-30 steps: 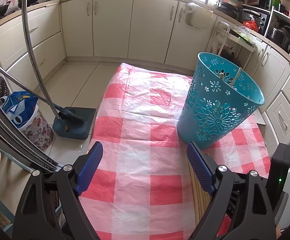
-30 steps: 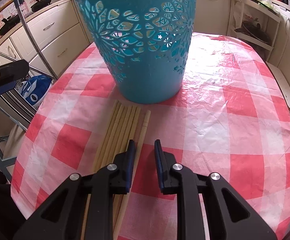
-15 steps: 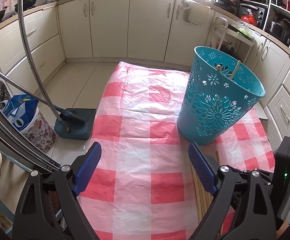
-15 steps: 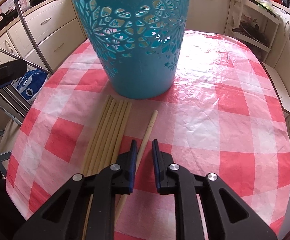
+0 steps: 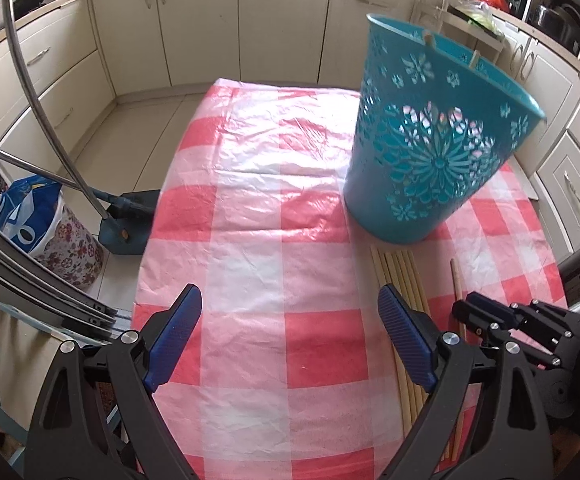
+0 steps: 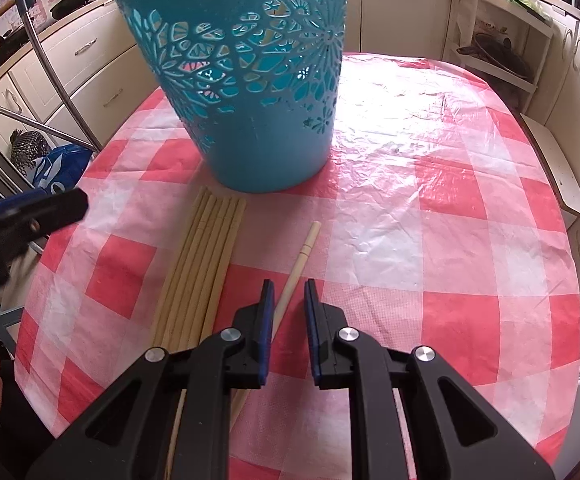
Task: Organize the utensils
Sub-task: 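Grasp another bamboo stick with the left tool while the right tool approaches a stick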
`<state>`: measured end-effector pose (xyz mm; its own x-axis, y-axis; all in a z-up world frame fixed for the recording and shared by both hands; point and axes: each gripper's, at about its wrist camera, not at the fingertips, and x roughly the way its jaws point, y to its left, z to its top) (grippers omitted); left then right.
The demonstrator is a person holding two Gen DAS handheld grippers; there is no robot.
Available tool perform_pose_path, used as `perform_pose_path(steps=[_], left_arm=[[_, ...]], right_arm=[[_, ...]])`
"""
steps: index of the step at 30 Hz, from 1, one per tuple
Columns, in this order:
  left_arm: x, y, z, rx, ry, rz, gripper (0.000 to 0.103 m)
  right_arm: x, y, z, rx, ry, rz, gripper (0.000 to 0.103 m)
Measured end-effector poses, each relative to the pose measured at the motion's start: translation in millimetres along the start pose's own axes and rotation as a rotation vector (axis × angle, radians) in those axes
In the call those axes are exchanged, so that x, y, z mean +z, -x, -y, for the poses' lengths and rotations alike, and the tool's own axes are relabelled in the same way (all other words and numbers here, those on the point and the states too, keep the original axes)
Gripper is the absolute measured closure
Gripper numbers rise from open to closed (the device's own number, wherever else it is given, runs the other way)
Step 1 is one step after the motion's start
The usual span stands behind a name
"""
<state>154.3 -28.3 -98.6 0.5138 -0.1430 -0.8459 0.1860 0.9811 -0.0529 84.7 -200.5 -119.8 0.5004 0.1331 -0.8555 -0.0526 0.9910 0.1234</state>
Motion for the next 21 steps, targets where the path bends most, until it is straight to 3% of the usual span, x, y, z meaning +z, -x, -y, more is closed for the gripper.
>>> perform_pose_path(steps=[8, 21], left_arm=[[-11.3, -23.2, 18.0, 0.017, -0.043, -0.053, 0.017], [-18.2, -43.1, 36.0, 0.032, -0.068, -0.077, 0.017]], right_arm=[[1.2, 0.7, 3.5, 0.012, -0.009, -0.004, 0.087], [-0.2, 3.0, 8.6, 0.03, -0.014, -0.009, 0.081]])
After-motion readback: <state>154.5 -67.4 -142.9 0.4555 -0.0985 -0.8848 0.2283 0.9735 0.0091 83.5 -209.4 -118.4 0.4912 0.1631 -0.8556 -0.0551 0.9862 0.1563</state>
